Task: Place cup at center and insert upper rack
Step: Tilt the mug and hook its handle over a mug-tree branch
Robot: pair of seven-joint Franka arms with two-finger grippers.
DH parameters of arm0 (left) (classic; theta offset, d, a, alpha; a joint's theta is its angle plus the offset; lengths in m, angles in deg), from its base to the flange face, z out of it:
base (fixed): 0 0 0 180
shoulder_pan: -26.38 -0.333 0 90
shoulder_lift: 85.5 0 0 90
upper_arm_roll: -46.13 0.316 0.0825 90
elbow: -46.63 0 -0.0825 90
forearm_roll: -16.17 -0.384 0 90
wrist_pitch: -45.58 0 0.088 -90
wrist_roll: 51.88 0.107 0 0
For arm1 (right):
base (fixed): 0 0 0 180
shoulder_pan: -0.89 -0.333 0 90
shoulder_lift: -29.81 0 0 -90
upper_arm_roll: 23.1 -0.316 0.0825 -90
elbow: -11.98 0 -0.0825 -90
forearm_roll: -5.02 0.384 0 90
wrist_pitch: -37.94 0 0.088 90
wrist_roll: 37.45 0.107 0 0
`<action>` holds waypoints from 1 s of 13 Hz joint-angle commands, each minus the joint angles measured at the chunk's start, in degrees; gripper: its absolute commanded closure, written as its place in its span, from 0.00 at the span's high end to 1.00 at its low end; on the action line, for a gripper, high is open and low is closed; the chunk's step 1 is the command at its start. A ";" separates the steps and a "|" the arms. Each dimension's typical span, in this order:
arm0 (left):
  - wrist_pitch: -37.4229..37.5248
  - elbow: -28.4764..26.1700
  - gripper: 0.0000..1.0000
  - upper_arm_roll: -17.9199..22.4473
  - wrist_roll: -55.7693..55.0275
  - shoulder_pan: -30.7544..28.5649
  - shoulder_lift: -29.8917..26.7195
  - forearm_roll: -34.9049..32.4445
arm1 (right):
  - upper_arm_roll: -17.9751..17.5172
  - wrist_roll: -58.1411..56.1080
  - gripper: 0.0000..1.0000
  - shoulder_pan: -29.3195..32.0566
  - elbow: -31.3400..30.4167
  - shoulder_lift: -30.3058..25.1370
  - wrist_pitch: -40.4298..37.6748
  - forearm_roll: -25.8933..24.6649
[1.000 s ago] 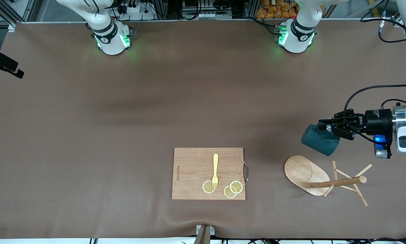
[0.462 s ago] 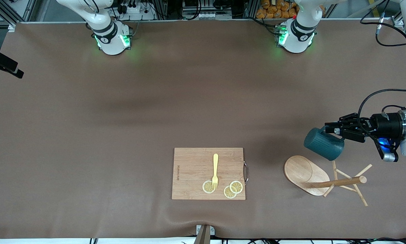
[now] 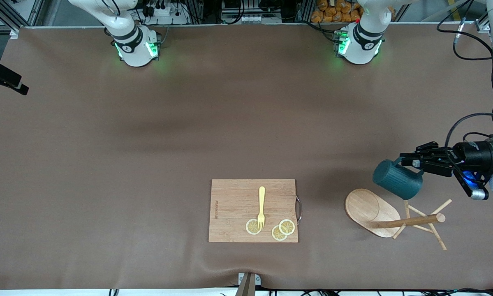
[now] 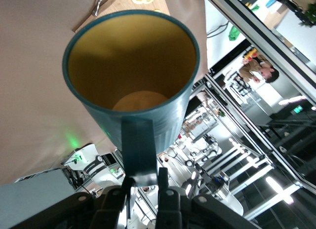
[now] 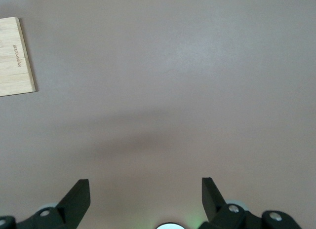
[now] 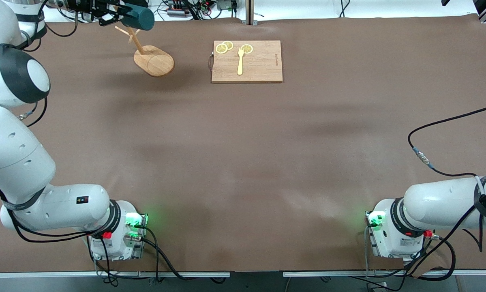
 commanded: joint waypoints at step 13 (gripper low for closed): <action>1.96 1.11 0.00 -0.63 7.61 -2.55 6.10 8.12 | -0.99 0.30 1.00 1.22 1.59 0.74 -0.92 1.11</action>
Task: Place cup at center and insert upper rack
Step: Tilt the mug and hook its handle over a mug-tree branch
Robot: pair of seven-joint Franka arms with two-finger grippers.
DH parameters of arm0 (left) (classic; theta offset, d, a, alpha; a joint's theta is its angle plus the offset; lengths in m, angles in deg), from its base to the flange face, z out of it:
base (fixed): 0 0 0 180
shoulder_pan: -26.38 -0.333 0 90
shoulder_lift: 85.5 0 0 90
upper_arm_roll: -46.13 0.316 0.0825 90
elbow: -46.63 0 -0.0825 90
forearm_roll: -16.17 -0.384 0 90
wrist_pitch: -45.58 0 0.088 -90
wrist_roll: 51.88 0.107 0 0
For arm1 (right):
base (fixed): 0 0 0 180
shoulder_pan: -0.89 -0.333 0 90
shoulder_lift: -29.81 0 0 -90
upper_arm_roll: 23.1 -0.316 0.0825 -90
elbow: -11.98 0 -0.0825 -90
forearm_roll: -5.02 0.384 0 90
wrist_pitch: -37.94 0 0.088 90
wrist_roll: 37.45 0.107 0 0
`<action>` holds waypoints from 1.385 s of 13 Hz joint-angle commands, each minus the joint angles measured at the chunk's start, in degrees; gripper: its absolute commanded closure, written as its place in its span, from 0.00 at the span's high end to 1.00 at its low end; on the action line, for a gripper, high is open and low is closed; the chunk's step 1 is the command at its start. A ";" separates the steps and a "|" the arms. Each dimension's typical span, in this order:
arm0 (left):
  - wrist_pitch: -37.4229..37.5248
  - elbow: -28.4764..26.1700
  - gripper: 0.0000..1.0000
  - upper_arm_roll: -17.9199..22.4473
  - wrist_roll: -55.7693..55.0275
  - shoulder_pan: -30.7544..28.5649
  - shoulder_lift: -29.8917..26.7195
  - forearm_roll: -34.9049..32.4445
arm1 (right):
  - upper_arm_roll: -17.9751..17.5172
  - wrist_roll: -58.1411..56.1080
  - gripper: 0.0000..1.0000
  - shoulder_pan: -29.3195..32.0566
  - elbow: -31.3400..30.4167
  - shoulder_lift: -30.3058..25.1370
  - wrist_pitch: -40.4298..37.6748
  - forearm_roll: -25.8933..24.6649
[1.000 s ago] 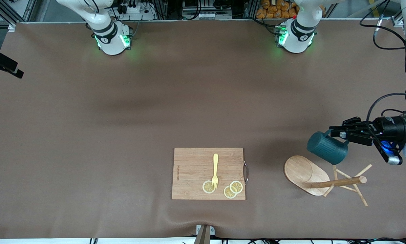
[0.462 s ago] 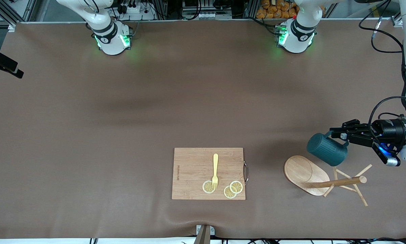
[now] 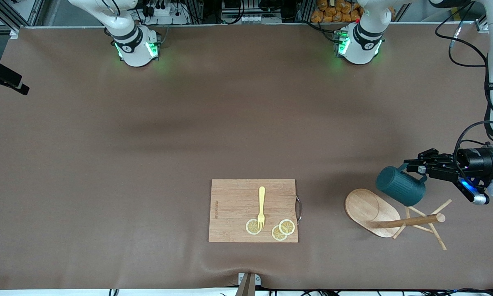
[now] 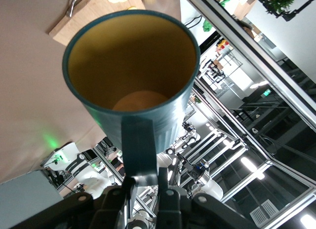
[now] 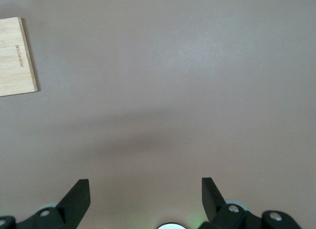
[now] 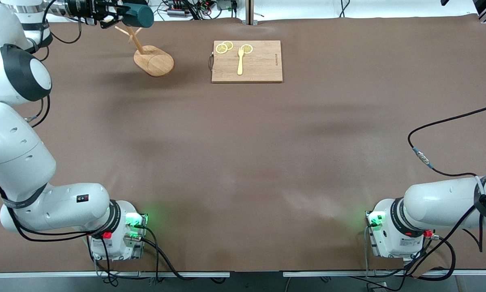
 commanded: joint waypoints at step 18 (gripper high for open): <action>3.05 1.44 0.00 -0.62 22.07 -4.35 8.28 7.49 | -0.95 0.30 1.00 1.04 1.46 0.74 -1.01 0.64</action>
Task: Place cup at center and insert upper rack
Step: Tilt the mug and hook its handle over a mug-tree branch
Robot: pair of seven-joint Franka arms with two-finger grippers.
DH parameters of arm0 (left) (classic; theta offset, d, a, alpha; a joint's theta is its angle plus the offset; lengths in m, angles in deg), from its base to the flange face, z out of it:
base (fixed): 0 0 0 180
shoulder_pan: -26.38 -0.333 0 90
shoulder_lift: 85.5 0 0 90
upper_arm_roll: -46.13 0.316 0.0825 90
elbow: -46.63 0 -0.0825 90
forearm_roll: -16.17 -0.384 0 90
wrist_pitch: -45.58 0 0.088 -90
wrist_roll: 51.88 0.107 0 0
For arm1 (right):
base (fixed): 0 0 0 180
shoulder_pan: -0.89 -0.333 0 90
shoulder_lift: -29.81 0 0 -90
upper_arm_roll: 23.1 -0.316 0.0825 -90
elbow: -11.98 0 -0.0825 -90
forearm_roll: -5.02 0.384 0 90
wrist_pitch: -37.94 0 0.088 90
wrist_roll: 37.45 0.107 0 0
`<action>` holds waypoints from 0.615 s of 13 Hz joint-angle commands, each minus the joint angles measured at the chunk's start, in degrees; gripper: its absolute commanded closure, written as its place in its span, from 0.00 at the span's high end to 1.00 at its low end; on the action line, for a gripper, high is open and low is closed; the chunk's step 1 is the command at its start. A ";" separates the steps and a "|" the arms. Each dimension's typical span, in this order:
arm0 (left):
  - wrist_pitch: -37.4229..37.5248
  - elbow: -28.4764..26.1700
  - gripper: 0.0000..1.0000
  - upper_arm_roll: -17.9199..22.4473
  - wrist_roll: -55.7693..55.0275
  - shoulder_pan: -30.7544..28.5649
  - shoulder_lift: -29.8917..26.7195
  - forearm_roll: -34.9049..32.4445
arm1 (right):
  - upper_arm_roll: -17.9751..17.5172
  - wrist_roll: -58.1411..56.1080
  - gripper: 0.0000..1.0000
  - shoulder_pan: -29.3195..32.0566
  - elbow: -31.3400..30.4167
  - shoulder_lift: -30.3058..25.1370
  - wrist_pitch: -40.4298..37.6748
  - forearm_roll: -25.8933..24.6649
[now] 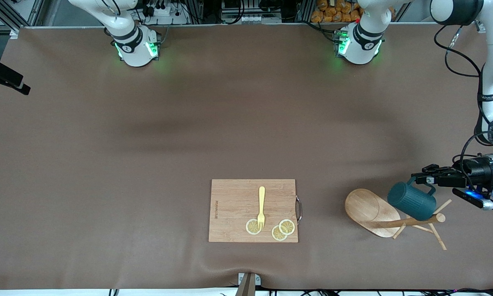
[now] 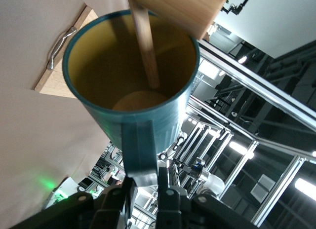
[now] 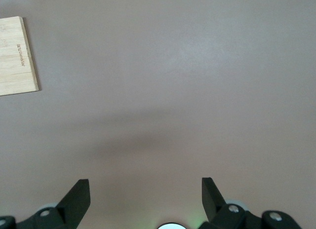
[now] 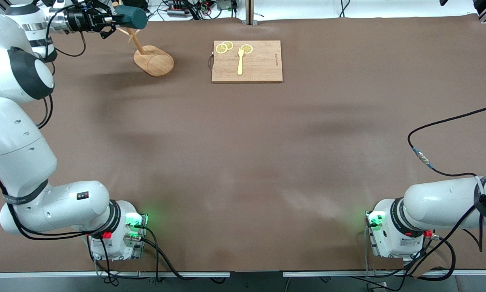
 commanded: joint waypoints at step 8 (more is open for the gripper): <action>4.38 0.77 0.00 -1.04 7.15 -2.17 2.90 2.22 | -0.69 0.30 1.00 0.95 1.46 0.73 -1.00 0.68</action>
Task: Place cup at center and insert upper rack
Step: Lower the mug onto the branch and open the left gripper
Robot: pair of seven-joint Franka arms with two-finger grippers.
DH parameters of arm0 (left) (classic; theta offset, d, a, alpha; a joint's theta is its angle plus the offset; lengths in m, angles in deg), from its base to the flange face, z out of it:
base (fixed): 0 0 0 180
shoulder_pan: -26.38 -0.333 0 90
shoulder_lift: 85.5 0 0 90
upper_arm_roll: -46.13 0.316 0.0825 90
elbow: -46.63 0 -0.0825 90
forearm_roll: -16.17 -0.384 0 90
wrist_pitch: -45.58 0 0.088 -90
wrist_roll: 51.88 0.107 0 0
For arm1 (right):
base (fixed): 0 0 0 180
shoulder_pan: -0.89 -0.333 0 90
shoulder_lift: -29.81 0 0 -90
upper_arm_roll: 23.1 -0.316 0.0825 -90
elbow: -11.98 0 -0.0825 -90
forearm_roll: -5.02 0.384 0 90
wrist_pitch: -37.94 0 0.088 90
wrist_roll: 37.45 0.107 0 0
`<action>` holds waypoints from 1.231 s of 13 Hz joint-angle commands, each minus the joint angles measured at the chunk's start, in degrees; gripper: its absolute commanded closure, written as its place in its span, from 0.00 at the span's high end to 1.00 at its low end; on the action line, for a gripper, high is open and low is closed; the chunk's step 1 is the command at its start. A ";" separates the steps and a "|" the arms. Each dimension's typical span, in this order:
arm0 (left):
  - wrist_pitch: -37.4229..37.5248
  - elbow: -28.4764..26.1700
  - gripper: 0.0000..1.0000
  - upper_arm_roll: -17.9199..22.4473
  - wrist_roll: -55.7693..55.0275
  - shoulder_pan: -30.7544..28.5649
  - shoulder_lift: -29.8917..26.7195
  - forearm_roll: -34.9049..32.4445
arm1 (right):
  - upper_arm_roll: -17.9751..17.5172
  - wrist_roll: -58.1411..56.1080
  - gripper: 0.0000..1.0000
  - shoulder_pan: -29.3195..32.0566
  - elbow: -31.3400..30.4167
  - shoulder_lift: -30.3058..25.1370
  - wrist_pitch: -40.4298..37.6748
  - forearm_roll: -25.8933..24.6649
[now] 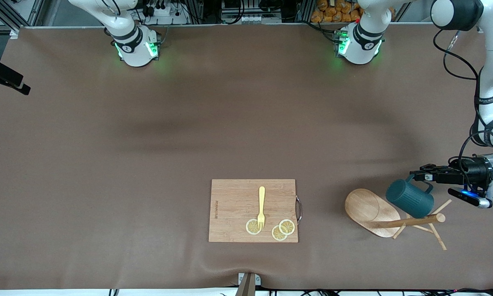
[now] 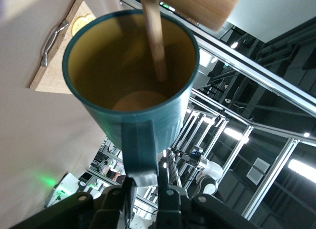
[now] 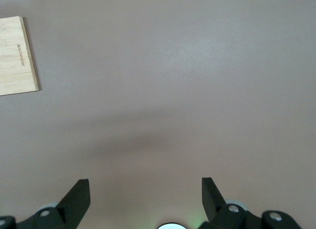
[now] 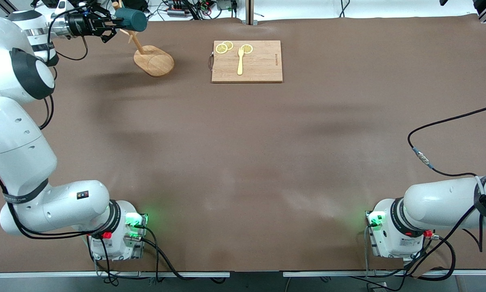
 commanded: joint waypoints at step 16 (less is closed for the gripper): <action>6.46 0.93 0.00 -3.57 6.63 -4.79 5.33 5.46 | -0.67 0.30 1.00 0.95 1.46 0.73 -0.99 0.59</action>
